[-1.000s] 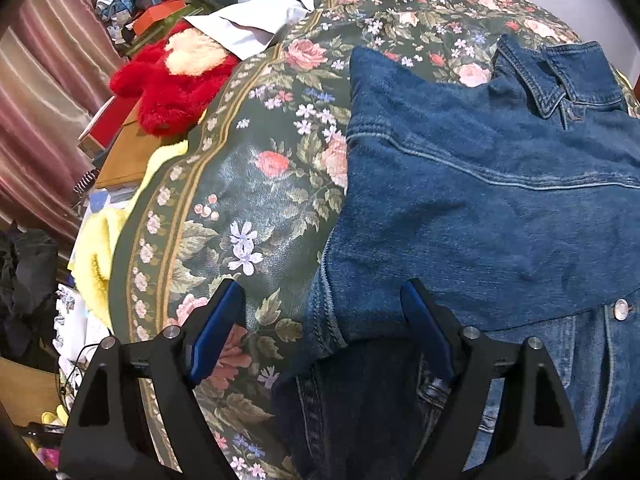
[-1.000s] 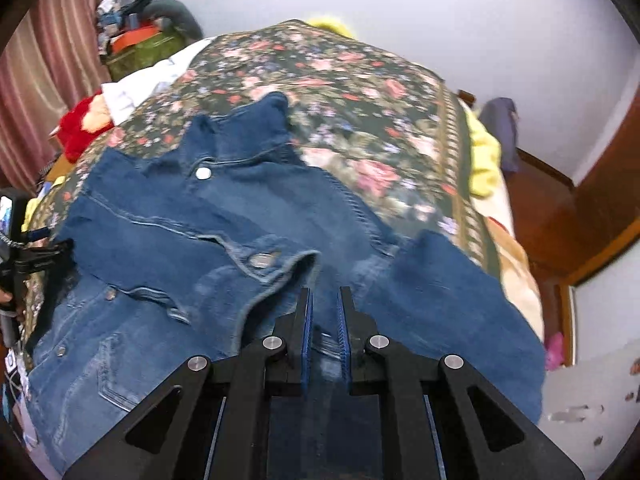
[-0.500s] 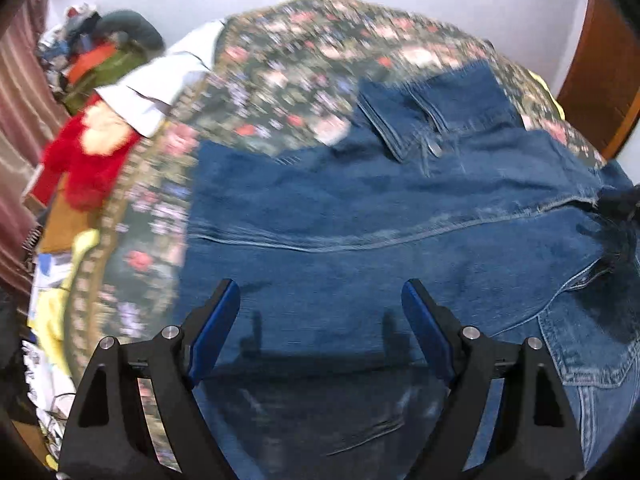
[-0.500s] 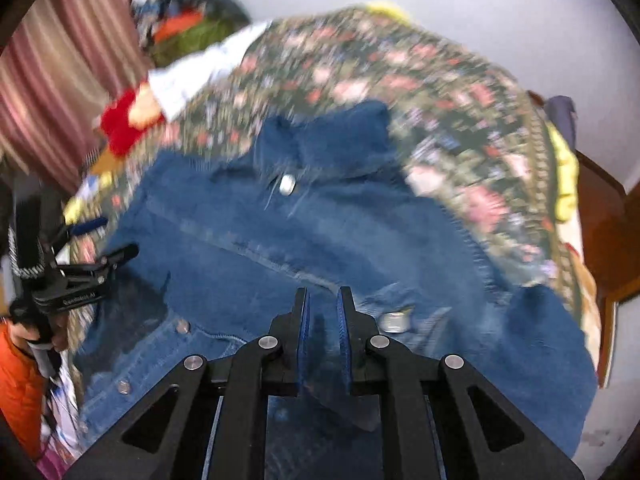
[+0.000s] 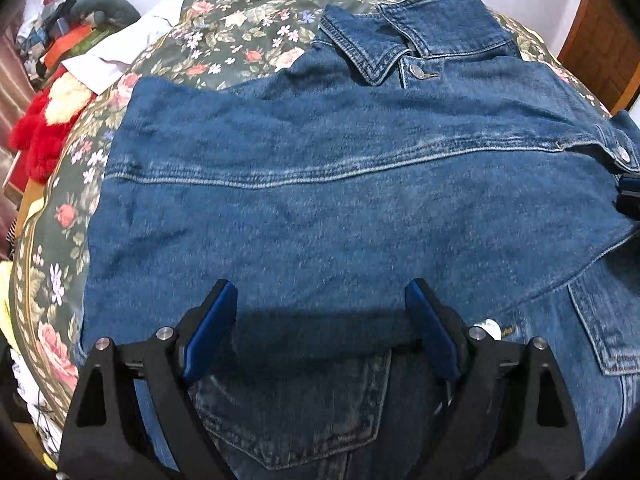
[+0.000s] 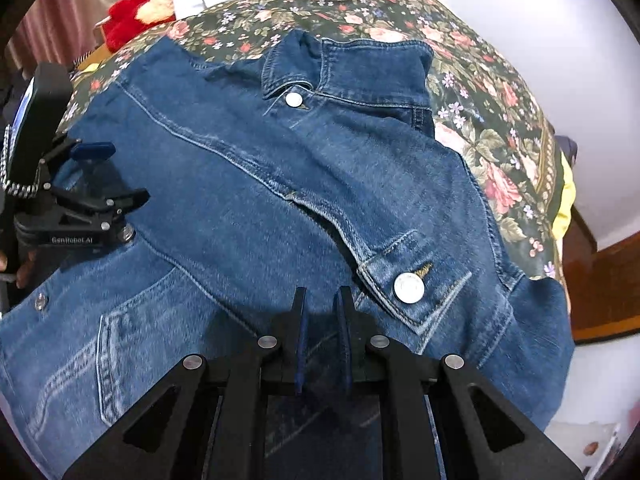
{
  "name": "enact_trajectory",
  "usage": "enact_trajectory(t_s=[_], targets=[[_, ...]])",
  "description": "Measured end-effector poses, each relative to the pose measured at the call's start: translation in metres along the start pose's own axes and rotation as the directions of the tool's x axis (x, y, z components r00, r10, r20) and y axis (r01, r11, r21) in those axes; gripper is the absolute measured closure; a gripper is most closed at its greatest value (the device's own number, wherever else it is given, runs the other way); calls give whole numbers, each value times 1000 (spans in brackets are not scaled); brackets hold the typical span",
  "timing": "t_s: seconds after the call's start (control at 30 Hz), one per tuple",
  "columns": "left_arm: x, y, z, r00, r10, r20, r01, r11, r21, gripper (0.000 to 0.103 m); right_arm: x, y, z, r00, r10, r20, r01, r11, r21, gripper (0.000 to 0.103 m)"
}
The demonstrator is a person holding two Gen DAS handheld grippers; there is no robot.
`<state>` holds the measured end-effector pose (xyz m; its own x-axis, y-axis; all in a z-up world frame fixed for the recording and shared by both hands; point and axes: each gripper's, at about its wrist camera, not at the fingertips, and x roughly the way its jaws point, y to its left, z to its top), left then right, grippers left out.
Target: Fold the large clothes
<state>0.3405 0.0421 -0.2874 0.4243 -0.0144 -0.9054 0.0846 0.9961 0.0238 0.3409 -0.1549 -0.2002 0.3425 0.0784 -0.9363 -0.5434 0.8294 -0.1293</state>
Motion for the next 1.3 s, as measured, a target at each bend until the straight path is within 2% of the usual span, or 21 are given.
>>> enact_trajectory(t_s=[0.1,0.27,0.4,0.47,0.6,0.67,0.73,0.87,0.97,1.13,1.3], targets=[[-6,5,-8,1000,-2,2,2,1000,-10,16,-9,-3,-7,1000,-11,10,11,1000,21,92],[-18,4,-19,999,29,-17,-29,999,27,16,-38,-16,-25,996,76,49,-81,993,88,92],[-31,1,-24,997,77,-2,-77,995,59,16,-60,-34,-44,998,-36,59,28,990,140,92],[-39,0,-23,997,75,10,-75,996,55,16,-62,-48,-53,997,-55,53,45,984,172,92],[-57,-10,-17,997,68,48,-70,996,49,16,-29,-85,-78,995,-72,-72,89,961,263,92],[-68,-20,-13,995,67,73,-72,995,67,16,-16,-96,-91,994,-46,-102,74,954,292,92],[-74,-29,-9,994,64,92,-72,994,88,16,-8,-106,-103,992,-56,-115,91,941,325,92],[-86,-53,7,990,48,131,-67,987,147,16,-11,-117,-118,993,-55,-107,90,928,362,92],[-90,-72,20,989,23,148,-50,981,187,16,-14,-121,-128,990,-84,-112,120,926,358,91],[-87,-110,40,988,-35,148,-2,970,242,16,-18,-130,-147,984,-122,-127,159,923,350,91],[-69,-151,55,991,-78,112,41,952,304,16,-23,-145,-167,983,-128,-130,168,913,372,91]])
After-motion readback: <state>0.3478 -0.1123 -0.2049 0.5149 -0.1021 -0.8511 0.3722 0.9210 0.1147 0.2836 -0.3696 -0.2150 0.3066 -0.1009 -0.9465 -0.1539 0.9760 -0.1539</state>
